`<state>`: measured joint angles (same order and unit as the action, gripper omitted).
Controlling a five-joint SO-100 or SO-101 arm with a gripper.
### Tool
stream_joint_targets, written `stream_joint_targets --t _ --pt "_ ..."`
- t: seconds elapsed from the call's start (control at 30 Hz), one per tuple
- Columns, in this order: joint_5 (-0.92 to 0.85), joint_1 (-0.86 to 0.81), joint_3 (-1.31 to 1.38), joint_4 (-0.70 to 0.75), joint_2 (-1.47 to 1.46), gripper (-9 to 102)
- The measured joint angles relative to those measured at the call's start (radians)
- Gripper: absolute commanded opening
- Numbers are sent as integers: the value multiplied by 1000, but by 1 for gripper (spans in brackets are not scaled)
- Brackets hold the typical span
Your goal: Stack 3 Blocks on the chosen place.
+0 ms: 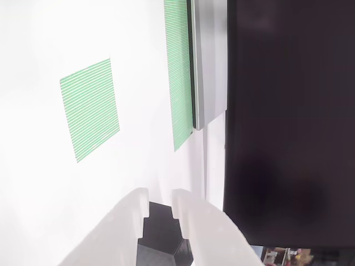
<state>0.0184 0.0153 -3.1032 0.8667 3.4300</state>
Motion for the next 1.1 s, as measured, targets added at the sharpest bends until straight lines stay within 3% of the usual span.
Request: stream_joint_targets --t 1.1 --pt "-12 32 12 -14 -11 0"
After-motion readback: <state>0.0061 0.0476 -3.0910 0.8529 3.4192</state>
